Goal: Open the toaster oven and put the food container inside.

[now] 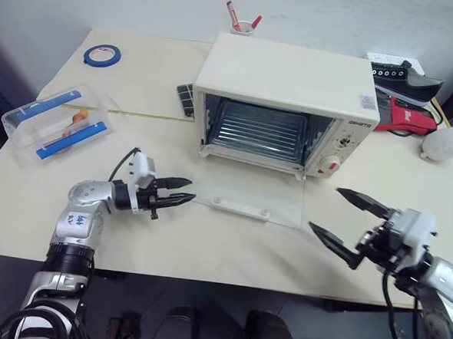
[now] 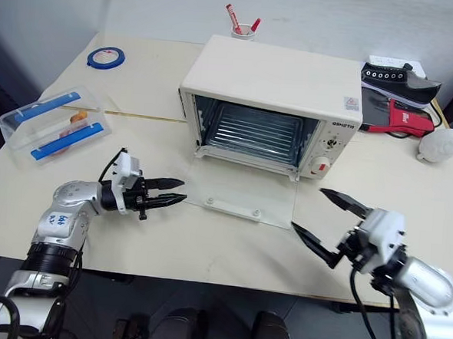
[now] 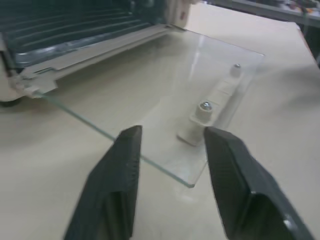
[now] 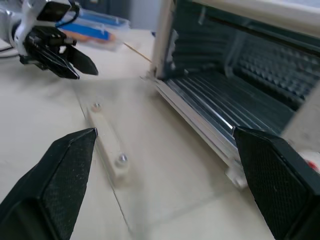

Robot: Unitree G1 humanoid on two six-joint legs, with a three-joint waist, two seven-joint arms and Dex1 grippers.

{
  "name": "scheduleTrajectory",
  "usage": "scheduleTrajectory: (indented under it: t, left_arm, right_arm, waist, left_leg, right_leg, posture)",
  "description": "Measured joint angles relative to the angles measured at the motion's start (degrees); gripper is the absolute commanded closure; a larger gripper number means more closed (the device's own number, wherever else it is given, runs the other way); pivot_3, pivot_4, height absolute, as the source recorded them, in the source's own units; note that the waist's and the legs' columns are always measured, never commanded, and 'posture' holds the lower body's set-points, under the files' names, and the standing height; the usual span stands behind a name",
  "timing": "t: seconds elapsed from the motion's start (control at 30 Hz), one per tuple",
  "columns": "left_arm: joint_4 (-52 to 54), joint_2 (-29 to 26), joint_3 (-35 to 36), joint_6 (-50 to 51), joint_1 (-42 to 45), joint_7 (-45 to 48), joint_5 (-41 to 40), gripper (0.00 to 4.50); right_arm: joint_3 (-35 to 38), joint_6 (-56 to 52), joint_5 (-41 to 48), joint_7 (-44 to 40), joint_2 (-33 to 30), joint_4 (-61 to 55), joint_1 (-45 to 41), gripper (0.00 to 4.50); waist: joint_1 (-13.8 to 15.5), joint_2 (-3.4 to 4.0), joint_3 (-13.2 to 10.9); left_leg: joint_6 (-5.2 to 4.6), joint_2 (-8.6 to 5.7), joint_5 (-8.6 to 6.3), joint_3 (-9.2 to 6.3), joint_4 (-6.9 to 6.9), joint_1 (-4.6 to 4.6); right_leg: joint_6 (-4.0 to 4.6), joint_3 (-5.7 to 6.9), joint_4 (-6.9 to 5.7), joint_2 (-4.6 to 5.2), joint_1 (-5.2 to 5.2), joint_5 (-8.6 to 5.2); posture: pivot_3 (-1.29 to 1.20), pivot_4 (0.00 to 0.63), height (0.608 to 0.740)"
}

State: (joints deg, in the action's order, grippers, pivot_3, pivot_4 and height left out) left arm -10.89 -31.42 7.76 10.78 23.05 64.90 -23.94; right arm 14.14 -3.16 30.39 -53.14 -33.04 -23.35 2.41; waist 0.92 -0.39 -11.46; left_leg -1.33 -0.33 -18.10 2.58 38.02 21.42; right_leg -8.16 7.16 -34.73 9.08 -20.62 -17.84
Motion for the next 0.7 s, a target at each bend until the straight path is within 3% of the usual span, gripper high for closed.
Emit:
scheduleTrajectory:
  t: [0.17, 0.4, 0.57, 0.7]
  left_arm:
    - [9.37, -3.15, 18.54, 5.82, -16.28, -8.79, -7.95, 0.04]
    - [14.66, -1.54, 42.86, 12.63, -34.75, -21.36, -17.44, 0.04]
    - [13.67, -0.18, 49.79, 14.91, -36.67, -31.18, -19.59, 0.04]
    - [10.10, -2.11, 50.38, 19.21, -35.81, -38.55, -19.23, 0.04]
  right_arm:
    - [-8.51, -0.76, 2.58, -2.46, 5.24, 2.12, -9.55, 0.00]
    - [-12.16, 2.42, 2.35, -6.21, 7.73, 6.54, -14.71, 0.00]
    - [-13.74, 5.40, 1.02, -7.98, 8.17, 8.41, -15.07, 0.00]
    - [-13.94, 7.33, 0.05, -7.70, 9.58, 9.38, -14.03, 0.00]
  waist:
    - [-1.71, 0.05, -0.04]
    - [-0.57, 0.02, -0.04]
    - [0.16, 0.00, -0.03]
    - [0.22, -0.01, -0.03]
  left_leg:
    - [0.15, 0.19, -0.08, -0.05, -0.08, -0.09]
    - [0.05, 0.08, -0.19, -0.11, 0.00, -0.08]
    - [0.13, 0.06, -0.27, -0.11, -0.01, -0.09]
    - [0.16, 0.09, -0.29, -0.03, -0.03, -0.10]
  right_leg:
    - [0.07, 0.00, 0.01, -0.15, 0.00, -0.04]
    - [0.08, -0.09, 0.13, 0.05, 0.09, -0.04]
    - [0.10, -0.18, 0.07, 0.07, 0.03, -0.05]
    - [0.11, -0.15, 0.04, -0.03, 0.00, -0.06]
  posture:
    - [0.00, 0.150, 0.740]
    - [0.00, 0.150, 0.740]
    - [0.00, 0.150, 0.740]
    - [0.00, 0.150, 0.740]
